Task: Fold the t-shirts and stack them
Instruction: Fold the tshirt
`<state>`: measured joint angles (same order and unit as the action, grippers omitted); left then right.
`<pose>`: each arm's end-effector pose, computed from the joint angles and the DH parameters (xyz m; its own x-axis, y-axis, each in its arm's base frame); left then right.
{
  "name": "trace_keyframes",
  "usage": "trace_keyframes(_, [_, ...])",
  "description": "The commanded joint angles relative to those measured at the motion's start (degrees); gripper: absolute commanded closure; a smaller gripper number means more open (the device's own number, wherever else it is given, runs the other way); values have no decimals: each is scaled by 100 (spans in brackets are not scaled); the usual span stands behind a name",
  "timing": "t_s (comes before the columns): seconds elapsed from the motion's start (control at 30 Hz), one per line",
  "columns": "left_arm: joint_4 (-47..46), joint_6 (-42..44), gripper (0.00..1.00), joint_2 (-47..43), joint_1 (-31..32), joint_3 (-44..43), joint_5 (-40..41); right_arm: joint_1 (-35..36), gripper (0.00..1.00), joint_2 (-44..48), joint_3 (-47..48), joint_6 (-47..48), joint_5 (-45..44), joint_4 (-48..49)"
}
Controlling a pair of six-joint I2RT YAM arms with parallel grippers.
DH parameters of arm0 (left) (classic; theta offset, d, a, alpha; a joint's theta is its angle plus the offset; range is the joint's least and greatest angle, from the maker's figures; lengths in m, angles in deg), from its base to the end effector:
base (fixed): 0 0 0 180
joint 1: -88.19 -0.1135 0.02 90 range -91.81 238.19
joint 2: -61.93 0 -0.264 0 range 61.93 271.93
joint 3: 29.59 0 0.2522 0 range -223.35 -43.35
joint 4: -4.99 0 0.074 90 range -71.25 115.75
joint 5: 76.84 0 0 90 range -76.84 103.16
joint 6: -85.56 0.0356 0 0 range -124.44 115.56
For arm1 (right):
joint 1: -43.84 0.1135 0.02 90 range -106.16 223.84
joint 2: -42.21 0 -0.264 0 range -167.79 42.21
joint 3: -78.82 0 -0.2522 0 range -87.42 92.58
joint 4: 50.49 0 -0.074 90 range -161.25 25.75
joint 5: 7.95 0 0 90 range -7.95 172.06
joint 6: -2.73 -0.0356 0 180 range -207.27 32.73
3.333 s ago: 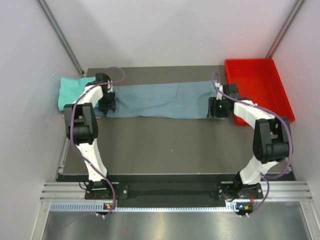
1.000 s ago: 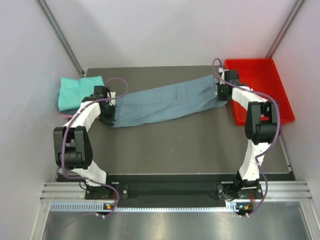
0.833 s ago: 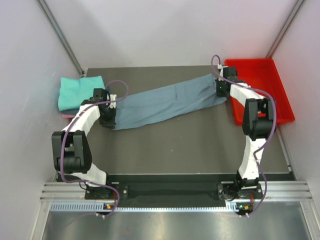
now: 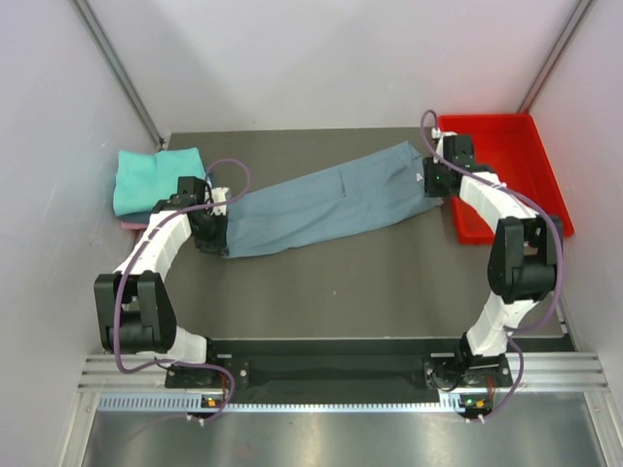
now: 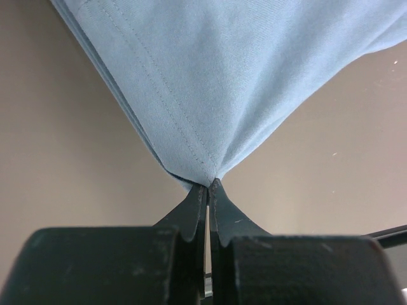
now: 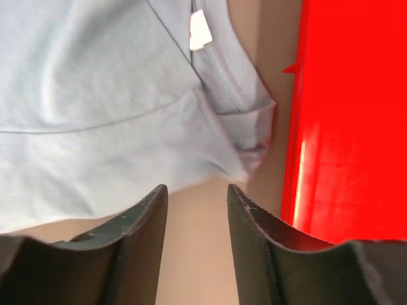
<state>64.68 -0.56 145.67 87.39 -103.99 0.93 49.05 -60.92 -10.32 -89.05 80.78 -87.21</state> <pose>0.2791 -0.0036 0.2334 -0.9273 0.0532 -0.3704 0.1252 0.9769 -0.1731 0.3967 0.0354 0.2343 -0.7535 -0.0375 -0.6564 -0.0529 0.9986 0.0037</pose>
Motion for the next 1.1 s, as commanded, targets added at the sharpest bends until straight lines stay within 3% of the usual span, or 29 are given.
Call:
trace_keyframes(0.0, [91,-80,100,-253,18,-141,-174,50,55,478,103,-120,57,-24])
trace_keyframes(0.13, [83,-98,100,-332,36,-44,-227,76,53,50,823,-349,426,-16])
trace_keyframes(0.43, [276,-159,100,-674,36,96,-491,129,53,-1683,2457,-200,154,195])
trace_keyframes(0.8, [434,-239,100,-684,36,-9,-719,173,56,-2483,3065,-226,-294,240])
trace_keyframes(0.93, [408,-247,100,-623,36,-18,-1035,173,70,-2720,3249,-279,-241,204])
trace_keyframes(0.97, [408,-239,100,-614,36,-18,-1036,164,80,-2764,3276,-288,-233,187])
trace_keyframes(1.0, [408,-230,100,-614,36,-18,-1027,164,84,-2800,3311,-288,-215,178])
trace_keyframes(1.07, [460,-160,100,-614,36,-27,-983,164,88,-2914,3434,-349,-180,152])
